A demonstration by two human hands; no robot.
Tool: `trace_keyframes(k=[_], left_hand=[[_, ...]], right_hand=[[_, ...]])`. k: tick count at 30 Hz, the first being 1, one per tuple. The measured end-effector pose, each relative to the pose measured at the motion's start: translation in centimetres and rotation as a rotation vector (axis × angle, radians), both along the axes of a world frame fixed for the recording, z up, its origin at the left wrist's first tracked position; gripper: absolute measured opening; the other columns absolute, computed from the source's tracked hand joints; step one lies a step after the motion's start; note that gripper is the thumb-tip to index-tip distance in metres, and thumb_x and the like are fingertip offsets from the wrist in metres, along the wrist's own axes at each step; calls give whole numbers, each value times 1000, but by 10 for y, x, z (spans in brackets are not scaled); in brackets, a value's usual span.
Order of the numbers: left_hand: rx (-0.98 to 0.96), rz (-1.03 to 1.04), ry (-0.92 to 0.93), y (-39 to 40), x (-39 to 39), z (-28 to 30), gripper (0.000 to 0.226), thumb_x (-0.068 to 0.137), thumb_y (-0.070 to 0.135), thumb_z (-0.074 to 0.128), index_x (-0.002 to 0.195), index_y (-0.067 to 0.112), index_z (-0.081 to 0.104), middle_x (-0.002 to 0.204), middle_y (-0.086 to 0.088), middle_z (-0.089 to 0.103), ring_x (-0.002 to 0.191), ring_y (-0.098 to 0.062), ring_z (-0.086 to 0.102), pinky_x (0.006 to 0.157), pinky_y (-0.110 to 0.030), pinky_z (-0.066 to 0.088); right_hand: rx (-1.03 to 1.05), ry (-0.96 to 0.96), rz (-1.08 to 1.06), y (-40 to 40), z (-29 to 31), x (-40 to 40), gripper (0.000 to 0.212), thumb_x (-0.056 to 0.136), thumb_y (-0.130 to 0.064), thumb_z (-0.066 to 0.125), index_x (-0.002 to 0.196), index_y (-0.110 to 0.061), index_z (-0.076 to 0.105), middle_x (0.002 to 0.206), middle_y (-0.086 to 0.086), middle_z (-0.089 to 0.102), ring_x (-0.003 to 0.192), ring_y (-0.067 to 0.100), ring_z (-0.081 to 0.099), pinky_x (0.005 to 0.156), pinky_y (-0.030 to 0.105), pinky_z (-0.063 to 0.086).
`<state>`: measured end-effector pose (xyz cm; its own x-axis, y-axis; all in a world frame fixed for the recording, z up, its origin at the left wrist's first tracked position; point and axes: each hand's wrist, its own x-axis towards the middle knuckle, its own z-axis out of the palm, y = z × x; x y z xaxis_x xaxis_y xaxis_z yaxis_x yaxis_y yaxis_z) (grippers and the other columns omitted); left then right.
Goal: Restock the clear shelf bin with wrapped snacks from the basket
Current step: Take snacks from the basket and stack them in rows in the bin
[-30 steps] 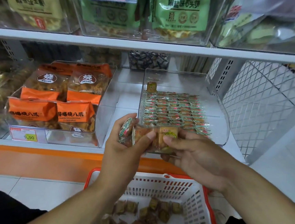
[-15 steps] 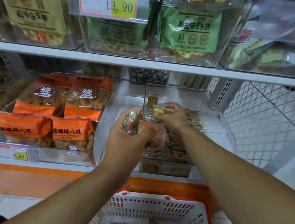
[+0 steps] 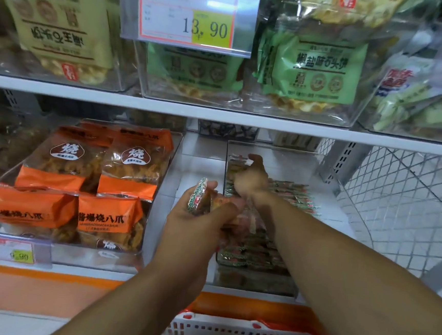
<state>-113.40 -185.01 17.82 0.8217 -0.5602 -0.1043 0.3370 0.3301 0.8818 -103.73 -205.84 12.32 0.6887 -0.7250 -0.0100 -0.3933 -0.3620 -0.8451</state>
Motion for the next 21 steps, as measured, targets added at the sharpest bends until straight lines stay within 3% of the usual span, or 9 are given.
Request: trace_keyframes(k=[3, 6, 10, 12, 14, 17, 19, 21], left_hand=[[-16, -10, 3, 2, -1, 1, 53, 77, 11, 80, 126, 21, 61, 102, -19, 76, 87, -34, 76, 79, -45, 63], [-35, -9, 28, 3, -3, 3, 57, 75, 11, 80, 128, 18, 59, 97, -19, 74, 79, -28, 73, 77, -44, 63], [-70, 3, 64, 8, -5, 6, 56, 83, 6, 76, 133, 15, 53, 114, -29, 70, 102, -42, 72, 93, -57, 57], [-84, 21, 72, 11, -7, 9, 59, 76, 11, 78, 130, 18, 55, 117, -28, 69, 106, -42, 71, 90, -54, 58], [-103, 24, 60, 13, -9, 11, 60, 75, 14, 79, 129, 17, 55, 118, -28, 68, 107, -43, 70, 87, -52, 59], [-103, 14, 24, 18, -11, 8, 63, 78, 16, 79, 134, 17, 52, 114, -23, 73, 105, -38, 73, 89, -49, 61], [-84, 7, 23, 18, -14, 7, 63, 78, 17, 79, 135, 18, 52, 115, -22, 73, 105, -37, 73, 87, -46, 61], [-46, 23, 42, 18, -18, 8, 61, 77, 23, 79, 133, 19, 55, 115, -22, 73, 105, -37, 73, 87, -47, 60]], right_hand=[[-36, 1, -51, -7, -3, -3, 63, 86, 0, 57, 143, -21, 40, 91, 0, 60, 70, 16, 51, 57, 24, 41], [-49, 14, -32, -14, -1, -7, 53, 85, -2, 60, 135, -18, 51, 104, 4, 59, 87, 23, 57, 70, 25, 46], [-100, 47, 94, -16, 21, -23, 28, 90, -6, 59, 111, -21, 49, 107, 7, 43, 88, 21, 48, 72, 24, 38], [3, -67, 69, -2, 43, -47, 21, 94, -17, 65, 114, -22, 59, 111, 0, 56, 89, 23, 59, 74, 29, 48], [209, -201, 188, 23, 64, -84, 18, 96, -36, 65, 106, -22, 64, 103, 3, 68, 76, 20, 66, 63, 35, 55], [236, -138, 451, 62, 87, -144, 50, 77, -77, 62, 104, -35, 68, 91, -4, 73, 72, 8, 70, 56, 22, 55], [232, -122, 542, 81, 88, -172, 44, 72, -68, 75, 105, -39, 69, 99, -3, 74, 85, 9, 72, 63, 25, 57], [277, -182, 502, 88, 81, -186, 40, 73, -39, 84, 110, -34, 70, 104, 5, 74, 96, 18, 72, 81, 37, 61]])
